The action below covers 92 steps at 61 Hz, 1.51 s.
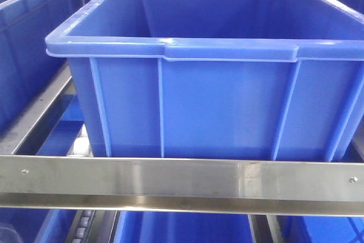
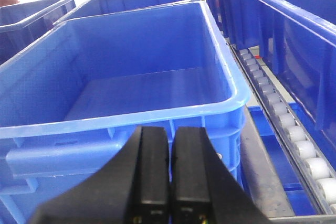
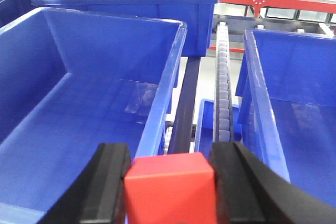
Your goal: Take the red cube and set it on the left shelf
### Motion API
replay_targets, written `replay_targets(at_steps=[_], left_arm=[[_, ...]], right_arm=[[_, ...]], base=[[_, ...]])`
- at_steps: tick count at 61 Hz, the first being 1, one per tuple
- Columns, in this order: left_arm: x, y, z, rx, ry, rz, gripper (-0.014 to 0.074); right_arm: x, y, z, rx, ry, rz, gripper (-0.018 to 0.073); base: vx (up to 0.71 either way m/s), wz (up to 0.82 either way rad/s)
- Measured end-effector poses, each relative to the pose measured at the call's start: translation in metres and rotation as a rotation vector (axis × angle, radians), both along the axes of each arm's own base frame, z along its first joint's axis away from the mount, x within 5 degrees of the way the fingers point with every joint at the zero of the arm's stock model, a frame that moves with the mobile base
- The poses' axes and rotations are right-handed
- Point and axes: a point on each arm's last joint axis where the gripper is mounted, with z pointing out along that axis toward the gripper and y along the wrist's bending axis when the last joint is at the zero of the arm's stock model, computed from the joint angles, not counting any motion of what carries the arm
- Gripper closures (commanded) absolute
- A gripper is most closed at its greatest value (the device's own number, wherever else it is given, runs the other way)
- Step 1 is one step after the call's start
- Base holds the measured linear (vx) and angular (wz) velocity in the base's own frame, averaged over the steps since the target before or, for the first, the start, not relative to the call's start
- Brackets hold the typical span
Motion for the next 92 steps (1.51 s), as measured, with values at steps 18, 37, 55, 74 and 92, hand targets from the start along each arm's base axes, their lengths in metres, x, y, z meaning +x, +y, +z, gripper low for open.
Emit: replay_targets(at_steps=[18,37,55,74,92], left_arm=[[0.0,0.0,0.0,0.0,0.0,0.0,0.0491],[0.0,0.0,0.0,0.0,0.0,0.0,0.0491],[0.0,0.0,0.0,0.0,0.0,0.0,0.0491],[0.0,0.0,0.0,0.0,0.0,0.0,0.0491],[0.0,0.0,0.0,0.0,0.0,0.0,0.0491]], right_arm=[[0.0,0.0,0.0,0.0,0.0,0.0,0.0501],[0.0,0.0,0.0,0.0,0.0,0.0,0.0501],[0.0,0.0,0.0,0.0,0.0,0.0,0.0501],[0.02,0.002,0.014,-0.002,0.054,-0.005,0.0501],[0.118,0.04,0.052,-0.03,0.209,0.097,0.0501]], base=[[0.0,0.0],[0.0,0.0],[0.0,0.0],[0.0,0.0],[0.0,0.0]])
